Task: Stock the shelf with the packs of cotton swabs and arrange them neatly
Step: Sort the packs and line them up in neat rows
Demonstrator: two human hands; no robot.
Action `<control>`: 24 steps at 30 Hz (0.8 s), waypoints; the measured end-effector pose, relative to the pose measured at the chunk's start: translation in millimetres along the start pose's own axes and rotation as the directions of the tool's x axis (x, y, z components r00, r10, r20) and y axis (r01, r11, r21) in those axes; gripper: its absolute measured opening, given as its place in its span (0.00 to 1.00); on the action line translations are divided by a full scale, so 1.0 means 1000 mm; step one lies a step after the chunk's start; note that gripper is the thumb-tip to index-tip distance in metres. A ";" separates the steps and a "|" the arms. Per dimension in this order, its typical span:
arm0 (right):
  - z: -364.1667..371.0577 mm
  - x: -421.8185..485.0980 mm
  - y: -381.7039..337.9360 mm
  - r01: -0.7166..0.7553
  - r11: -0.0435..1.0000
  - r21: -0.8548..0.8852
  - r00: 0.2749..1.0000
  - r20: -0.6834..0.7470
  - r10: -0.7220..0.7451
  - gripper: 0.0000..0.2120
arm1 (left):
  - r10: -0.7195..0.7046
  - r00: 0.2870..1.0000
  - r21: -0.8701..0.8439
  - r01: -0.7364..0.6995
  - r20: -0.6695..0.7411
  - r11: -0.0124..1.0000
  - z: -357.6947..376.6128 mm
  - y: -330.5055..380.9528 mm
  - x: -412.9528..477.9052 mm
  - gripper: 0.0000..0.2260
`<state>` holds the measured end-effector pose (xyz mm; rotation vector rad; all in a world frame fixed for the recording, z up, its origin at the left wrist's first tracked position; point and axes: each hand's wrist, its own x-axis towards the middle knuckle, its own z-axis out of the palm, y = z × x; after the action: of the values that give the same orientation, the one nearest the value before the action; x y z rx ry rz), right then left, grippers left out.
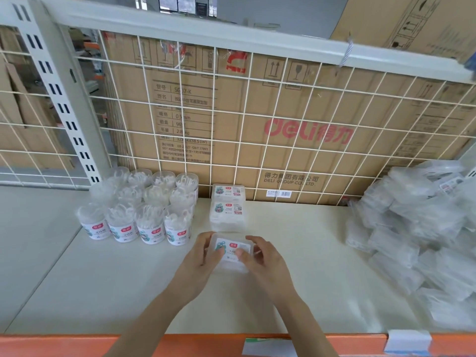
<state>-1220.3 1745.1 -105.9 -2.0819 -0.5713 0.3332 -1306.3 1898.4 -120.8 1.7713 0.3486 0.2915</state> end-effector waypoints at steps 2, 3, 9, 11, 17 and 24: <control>0.003 0.004 0.003 0.102 0.994 -0.029 0.994 -0.039 -0.103 0.23 | 0.007 1.000 0.041 -0.008 0.018 0.999 0.000 -0.004 -0.001 0.35; 0.003 0.005 0.003 0.165 0.986 -0.020 0.986 -0.012 -0.165 0.24 | 0.009 0.999 0.054 -0.011 0.036 0.998 0.000 -0.006 -0.002 0.38; 0.010 0.002 0.017 0.384 0.889 -0.247 0.923 0.133 -0.362 0.35 | 0.074 0.996 0.274 -0.083 0.045 0.958 -0.002 -0.017 -0.005 0.39; 0.014 0.005 0.023 0.414 0.869 -0.271 0.908 0.054 -0.416 0.34 | 0.161 0.987 0.522 -0.142 0.009 0.841 -0.002 -0.016 -0.009 0.43; 0.009 0.021 0.026 0.373 0.878 -0.299 0.923 0.027 -0.383 0.33 | 0.326 0.942 0.766 -0.269 0.083 0.584 -0.005 -0.029 -0.011 0.27; 0.006 0.028 0.013 0.345 0.914 -0.215 0.938 0.042 -0.344 0.30 | 0.279 0.960 0.736 -0.208 0.026 0.644 -0.006 -0.027 -0.011 0.33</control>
<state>-1195.6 1757.4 -120.7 -2.1372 -1.0004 0.0696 -1320.8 1904.9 -146.5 2.6336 0.3076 0.4709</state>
